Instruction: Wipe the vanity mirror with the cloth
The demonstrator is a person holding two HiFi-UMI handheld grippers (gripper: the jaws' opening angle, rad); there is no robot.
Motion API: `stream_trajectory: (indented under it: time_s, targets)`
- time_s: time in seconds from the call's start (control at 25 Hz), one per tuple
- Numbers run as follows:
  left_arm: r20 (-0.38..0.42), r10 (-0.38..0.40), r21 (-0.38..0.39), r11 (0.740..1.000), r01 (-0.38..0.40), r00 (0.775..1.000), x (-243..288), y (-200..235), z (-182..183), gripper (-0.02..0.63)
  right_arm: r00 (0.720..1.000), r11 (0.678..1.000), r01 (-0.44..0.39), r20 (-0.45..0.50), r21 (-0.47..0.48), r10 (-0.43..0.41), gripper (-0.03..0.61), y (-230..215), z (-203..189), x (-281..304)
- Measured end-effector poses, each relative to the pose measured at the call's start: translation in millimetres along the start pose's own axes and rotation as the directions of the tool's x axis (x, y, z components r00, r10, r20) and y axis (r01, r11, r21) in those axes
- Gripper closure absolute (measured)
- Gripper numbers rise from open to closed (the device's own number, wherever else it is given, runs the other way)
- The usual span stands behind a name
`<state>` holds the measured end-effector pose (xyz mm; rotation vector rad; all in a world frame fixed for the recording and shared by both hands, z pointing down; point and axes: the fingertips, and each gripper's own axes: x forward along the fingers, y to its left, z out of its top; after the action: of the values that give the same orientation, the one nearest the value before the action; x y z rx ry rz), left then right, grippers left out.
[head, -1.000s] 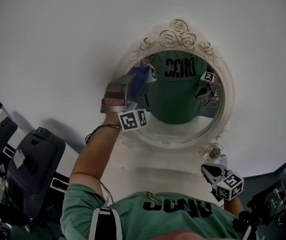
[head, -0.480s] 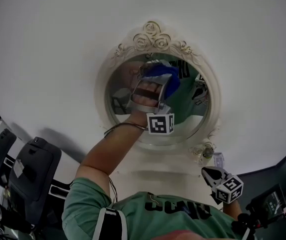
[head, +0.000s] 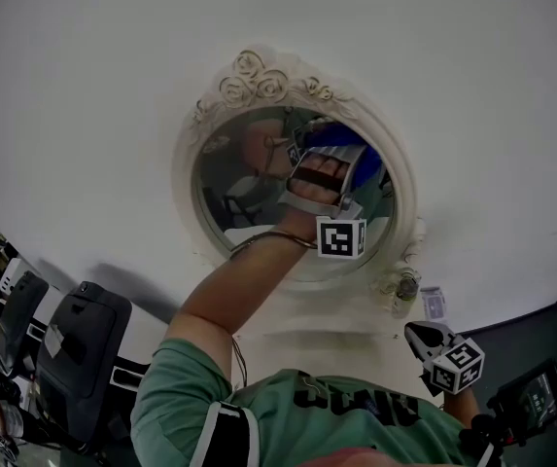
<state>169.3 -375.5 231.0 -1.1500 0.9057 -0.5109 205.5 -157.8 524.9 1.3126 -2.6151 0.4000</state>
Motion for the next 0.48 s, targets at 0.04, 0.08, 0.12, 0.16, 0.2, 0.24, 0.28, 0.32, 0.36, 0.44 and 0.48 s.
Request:
stream_trajectory:
  time_s: [0.04, 0.08, 0.12, 0.16, 0.2, 0.24, 0.28, 0.32, 0.36, 0.44, 0.48]
  targets:
    - [0.009, -0.008, -0.005, 1.000, 0.008, 1.000, -1.3, 1.1, 0.5, 0.563, 1.000, 1.000, -0.006, 0.001, -0.006, 0.006, 0.567, 2.7, 2.5, 1.8]
    - [0.018, -0.016, -0.014, 1.000, 0.016, 1.000, -4.6, 2.7, 0.0, 0.563, 1.000, 1.000, -0.012, 0.002, -0.014, 0.012, 0.568, 7.2, 7.2, 4.2]
    - [0.023, -0.021, -0.025, 0.999, 0.022, 1.000, -10.3, 4.8, -2.6, 0.561, 1.000, 1.000, -0.018, 0.005, -0.025, 0.018, 0.568, 12.9, 13.9, 7.2]
    - [0.024, -0.022, -0.038, 0.999, 0.023, 0.999, -18.5, 7.4, -8.2, 0.561, 1.000, 0.999, -0.023, 0.006, -0.039, 0.023, 0.568, 18.5, 20.6, 10.4]
    - [0.018, -0.019, -0.049, 0.999, 0.020, 1.000, -28.7, 9.8, -17.7, 0.561, 1.000, 0.998, -0.030, 0.004, -0.054, 0.030, 0.568, 22.6, 24.8, 13.6]
    - [0.004, -0.014, -0.057, 0.998, 0.014, 1.000, -40.2, 11.5, -31.3, 0.561, 0.999, 0.997, -0.039, -0.002, -0.070, 0.039, 0.568, 25.0, 26.3, 16.7]
    - [-0.018, -0.009, -0.060, 0.998, 0.008, 1.000, -52.6, 12.1, -49.0, 0.561, 0.999, 0.995, -0.048, -0.010, -0.084, 0.047, 0.568, 27.0, 27.0, 19.9]
    - [-0.046, -0.006, -0.058, 0.998, 0.003, 0.999, -65.5, 11.6, -70.3, 0.561, 0.998, 0.994, -0.056, -0.021, -0.094, 0.054, 0.568, 29.5, 28.1, 23.4]
    - [-0.081, -0.005, -0.052, 0.999, 0.001, 0.997, -79.0, 10.1, -94.4, 0.561, 0.998, 0.993, -0.062, -0.032, -0.100, 0.059, 0.568, 33.3, 29.7, 27.6]
    - [-0.163, -0.011, -0.041, 0.999, 0.005, 0.987, -106.2, 4.8, -147.3, 0.561, 0.997, 0.991, -0.069, -0.051, -0.110, 0.064, 0.568, 43.8, 35.3, 37.0]
    - [-0.206, -0.018, -0.035, 0.999, 0.011, 0.978, -119.1, 1.4, -173.4, 0.561, 0.996, 0.991, -0.073, -0.059, -0.115, 0.066, 0.568, 49.0, 37.9, 41.4]
